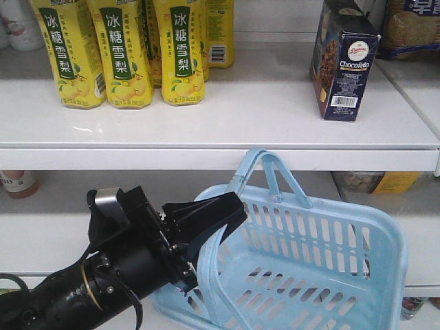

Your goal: Left arm holds basket, right arm returns cookies

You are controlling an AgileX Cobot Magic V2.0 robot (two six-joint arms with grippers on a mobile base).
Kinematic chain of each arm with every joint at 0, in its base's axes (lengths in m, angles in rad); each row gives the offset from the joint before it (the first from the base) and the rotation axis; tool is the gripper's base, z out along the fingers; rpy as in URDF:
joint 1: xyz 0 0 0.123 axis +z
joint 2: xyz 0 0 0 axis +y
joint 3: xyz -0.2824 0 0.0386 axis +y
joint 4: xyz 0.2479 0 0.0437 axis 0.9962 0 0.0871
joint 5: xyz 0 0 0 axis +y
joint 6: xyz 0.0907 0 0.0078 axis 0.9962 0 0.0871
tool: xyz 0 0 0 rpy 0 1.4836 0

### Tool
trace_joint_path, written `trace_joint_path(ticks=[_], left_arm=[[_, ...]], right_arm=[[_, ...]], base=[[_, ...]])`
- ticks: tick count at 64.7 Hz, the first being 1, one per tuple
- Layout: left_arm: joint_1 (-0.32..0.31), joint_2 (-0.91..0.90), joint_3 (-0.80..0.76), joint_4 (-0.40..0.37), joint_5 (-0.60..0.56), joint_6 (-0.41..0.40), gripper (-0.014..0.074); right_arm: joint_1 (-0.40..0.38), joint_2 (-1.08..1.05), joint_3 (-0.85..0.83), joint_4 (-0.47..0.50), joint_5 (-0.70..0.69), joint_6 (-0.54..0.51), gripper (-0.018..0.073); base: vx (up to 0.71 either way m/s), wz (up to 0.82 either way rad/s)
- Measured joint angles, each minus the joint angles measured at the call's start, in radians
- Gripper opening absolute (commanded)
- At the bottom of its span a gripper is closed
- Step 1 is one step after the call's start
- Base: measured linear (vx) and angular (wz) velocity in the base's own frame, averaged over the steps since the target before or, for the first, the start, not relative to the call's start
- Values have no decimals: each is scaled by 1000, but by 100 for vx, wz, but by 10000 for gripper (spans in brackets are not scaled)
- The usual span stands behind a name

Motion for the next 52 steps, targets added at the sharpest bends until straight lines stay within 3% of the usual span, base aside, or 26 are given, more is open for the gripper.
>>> trace_joint_path(ticks=[35,52], left_arm=[[8,-71,0,29,30,28,0],[15,-237,0,38,287,33,0]], right_arm=[[0,-1,0,0,0,0,-11],[0,-1,0,0,0,0,-11]], base=[[0,0],[0,0]])
